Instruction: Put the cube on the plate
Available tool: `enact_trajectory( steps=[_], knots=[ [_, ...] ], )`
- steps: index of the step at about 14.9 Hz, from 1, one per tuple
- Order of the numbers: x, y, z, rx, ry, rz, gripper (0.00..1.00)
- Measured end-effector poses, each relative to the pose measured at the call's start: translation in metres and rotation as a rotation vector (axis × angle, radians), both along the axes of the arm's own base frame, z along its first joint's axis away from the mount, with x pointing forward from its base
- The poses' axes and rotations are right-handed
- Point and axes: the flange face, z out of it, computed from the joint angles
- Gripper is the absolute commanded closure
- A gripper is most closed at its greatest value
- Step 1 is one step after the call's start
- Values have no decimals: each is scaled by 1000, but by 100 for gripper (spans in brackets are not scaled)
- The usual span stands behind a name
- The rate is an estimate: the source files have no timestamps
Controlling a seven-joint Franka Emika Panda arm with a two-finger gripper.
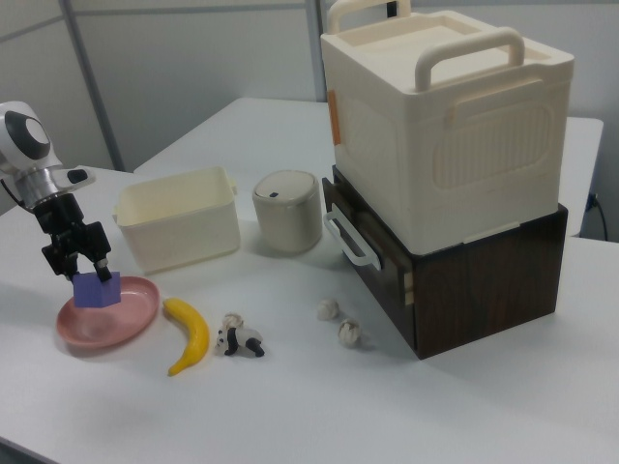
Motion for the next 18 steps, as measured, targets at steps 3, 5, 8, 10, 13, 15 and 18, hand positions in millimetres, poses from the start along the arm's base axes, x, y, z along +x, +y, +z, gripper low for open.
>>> enact_trajectory(
  steps=[3, 5, 8, 10, 13, 15, 18],
  knots=[
    [-2, 0, 1, -8, 6, -1, 0],
    [-2, 0, 1, -8, 6, -2, 0],
    [-1, 0, 3, -9, -4, -15, 0],
    [3, -7, 14, -10, -39, -54, 0],
    [18, -40, 60, 29, -112, -150, 0],
    [29, -79, 107, 83, -169, -252, 0],
    [33, -145, 171, 152, -243, -359, 0]
  ],
)
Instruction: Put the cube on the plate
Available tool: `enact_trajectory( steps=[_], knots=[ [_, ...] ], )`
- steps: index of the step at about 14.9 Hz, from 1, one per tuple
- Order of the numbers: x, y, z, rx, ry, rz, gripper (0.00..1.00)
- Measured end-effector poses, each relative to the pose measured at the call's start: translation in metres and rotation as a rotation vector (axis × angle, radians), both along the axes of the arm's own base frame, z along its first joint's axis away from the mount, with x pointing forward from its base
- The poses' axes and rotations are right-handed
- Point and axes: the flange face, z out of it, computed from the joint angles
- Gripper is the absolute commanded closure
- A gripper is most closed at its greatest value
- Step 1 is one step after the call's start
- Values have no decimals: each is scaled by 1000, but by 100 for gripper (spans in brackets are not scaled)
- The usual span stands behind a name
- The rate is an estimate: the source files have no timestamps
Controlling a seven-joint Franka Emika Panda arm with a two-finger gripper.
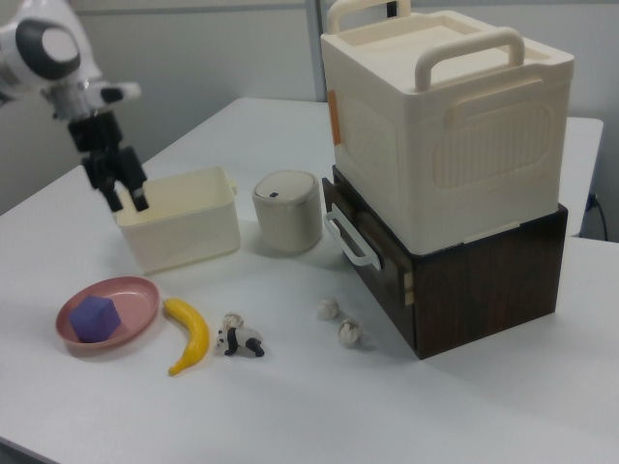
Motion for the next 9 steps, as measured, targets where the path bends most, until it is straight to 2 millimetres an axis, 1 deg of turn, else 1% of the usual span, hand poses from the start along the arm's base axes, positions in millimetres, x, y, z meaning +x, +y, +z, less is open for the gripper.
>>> enact_trajectory(
  steps=[1, 3, 4, 6, 9],
  knots=[
    [-1, -30, 26, 46, -27, -34, 0],
    [-4, -68, 56, 100, -64, -74, 0],
    [-6, -86, 68, 123, -81, -95, 0],
    [-10, -115, 89, 168, -126, -139, 0],
    [-16, -156, 111, 222, -184, -164, 0]
  ],
)
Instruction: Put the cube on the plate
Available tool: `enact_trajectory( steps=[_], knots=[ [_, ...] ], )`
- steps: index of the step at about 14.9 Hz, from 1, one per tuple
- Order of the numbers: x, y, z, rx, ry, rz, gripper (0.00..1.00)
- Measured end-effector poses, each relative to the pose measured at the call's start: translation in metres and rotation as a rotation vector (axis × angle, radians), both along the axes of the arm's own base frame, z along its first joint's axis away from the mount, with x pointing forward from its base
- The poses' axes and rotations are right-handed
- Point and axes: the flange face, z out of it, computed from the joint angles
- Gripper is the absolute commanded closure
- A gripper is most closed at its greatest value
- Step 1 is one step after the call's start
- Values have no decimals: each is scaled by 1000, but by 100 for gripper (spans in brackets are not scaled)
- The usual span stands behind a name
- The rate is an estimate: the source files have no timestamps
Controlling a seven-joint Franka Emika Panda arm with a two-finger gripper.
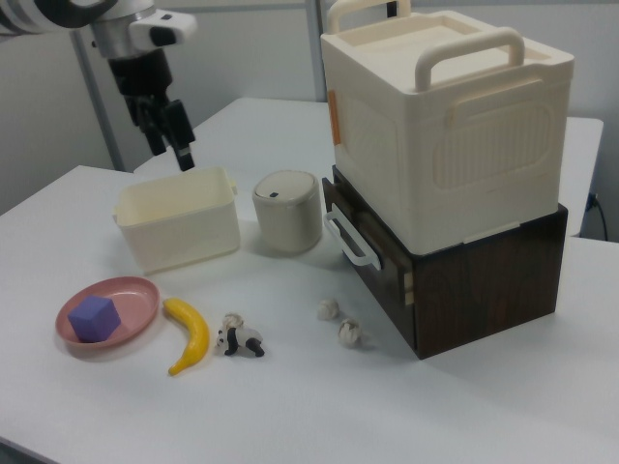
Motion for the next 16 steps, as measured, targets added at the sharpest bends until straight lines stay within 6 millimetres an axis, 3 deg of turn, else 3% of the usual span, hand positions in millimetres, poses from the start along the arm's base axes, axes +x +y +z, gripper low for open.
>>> enact_trajectory(
  steps=[2, 5, 16],
  knots=[
    [-7, -36, 12, 44, -30, 46, 0],
    [-6, -72, 24, 69, -115, 142, 0],
    [4, -66, 11, 64, -136, 190, 0]
  ],
)
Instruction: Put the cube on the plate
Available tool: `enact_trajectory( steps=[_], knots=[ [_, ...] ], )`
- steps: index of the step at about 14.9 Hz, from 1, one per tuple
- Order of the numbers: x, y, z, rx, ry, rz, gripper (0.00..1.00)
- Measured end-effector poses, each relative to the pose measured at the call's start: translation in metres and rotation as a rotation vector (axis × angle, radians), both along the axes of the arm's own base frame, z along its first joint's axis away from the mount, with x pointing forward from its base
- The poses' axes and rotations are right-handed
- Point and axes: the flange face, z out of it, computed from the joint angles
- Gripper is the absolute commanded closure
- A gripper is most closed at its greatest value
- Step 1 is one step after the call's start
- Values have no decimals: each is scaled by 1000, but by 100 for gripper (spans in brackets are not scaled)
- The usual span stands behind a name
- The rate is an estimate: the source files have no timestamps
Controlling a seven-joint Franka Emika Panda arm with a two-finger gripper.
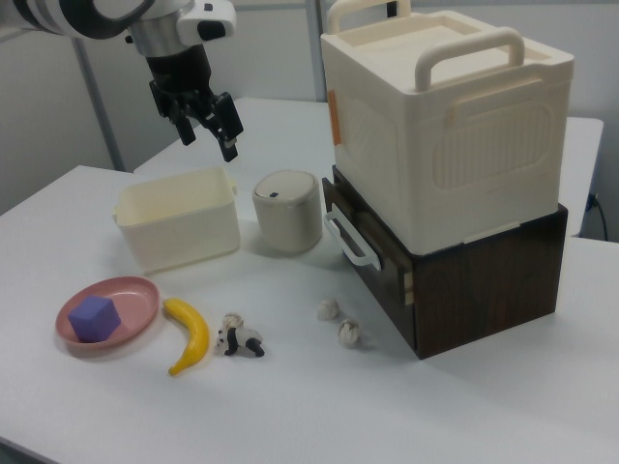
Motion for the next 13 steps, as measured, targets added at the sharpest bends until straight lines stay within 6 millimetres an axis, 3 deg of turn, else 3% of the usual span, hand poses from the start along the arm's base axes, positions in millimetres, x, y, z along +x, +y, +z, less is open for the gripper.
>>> enact_trajectory(
  steps=[4, 13],
  knots=[
    [4, 16, -9, 5, 18, 8, 0],
    [18, 13, -18, 2, 31, -12, 0]
  ],
)
